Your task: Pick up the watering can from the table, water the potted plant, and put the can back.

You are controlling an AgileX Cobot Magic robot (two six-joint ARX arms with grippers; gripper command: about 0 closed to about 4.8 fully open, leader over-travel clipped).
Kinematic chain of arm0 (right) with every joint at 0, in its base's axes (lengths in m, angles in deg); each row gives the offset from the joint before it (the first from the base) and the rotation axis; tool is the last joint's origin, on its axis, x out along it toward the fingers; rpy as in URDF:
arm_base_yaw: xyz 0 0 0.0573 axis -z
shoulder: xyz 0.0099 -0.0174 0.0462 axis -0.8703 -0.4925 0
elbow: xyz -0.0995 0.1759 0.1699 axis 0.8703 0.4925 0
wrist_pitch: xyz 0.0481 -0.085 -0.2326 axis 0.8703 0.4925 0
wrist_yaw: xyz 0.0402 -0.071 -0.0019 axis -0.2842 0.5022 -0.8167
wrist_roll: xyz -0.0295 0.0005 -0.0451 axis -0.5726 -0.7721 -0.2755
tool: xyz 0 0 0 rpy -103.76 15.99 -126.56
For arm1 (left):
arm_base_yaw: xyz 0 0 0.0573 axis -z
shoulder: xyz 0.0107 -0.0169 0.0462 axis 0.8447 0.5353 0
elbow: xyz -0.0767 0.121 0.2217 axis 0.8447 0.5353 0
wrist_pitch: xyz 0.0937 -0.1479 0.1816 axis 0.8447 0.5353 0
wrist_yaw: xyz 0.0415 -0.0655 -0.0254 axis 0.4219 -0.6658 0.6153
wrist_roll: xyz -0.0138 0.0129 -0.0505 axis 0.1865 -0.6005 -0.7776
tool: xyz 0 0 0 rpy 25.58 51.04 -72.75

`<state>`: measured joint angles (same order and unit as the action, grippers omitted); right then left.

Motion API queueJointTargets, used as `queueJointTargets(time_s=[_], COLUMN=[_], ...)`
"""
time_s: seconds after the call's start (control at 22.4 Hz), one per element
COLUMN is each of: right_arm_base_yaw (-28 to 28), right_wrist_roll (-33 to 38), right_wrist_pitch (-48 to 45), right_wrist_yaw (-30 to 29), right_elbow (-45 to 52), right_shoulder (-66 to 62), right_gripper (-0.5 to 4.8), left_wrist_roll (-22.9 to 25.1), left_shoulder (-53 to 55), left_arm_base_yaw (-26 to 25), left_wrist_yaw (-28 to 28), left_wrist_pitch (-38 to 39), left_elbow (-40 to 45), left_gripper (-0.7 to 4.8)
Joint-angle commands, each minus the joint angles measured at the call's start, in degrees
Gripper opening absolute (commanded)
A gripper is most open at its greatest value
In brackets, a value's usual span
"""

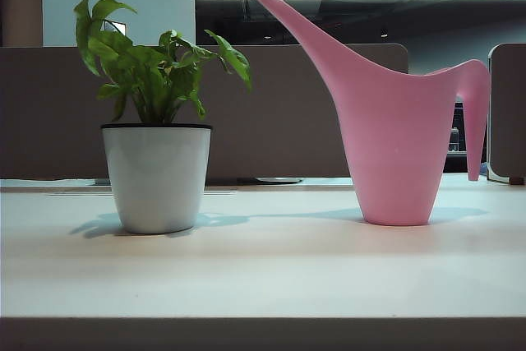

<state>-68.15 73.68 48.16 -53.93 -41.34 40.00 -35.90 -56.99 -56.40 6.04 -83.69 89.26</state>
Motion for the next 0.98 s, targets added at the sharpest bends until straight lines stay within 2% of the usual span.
queueJointTargets(time_s=[0.04,0.4,0.49,0.67,0.8,0.98], right_arm_base_yaw=[0.0,0.0,-0.1,-0.1,0.0,0.1], right_wrist_roll=[1.5,1.7,5.8,6.4,-1.5,-6.4], right_wrist_pitch=[-1.9,-3.5,-3.5,-2.7,-1.5,0.3], right_wrist_yaw=[0.3,0.5,1.9,5.4,6.1,3.8], right_elbow=[0.1,-0.3,-2.7,-9.7,-19.5,-30.0], right_shoulder=[0.1,0.1,0.1,-1.7,-10.6,-29.0], right_gripper=[-0.01,-0.02,-0.02,-0.03,-0.03,-0.02], left_wrist_roll=[-0.1,-0.1,-0.1,0.0,-0.1,-0.1], left_shoulder=[0.0,0.0,0.0,0.0,0.0,0.0], left_arm_base_yaw=[-0.1,-0.1,-0.1,0.0,0.0,0.0], left_wrist_yaw=[0.2,0.2,0.2,-0.7,-0.7,-0.7], left_wrist_pitch=[-1.1,-1.0,-1.0,-1.0,-1.1,-1.0], left_elbow=[-0.3,-0.3,-0.3,-0.3,-0.3,-0.3], left_gripper=[-0.05,-0.05,-0.05,-0.05,-0.05,-0.05])
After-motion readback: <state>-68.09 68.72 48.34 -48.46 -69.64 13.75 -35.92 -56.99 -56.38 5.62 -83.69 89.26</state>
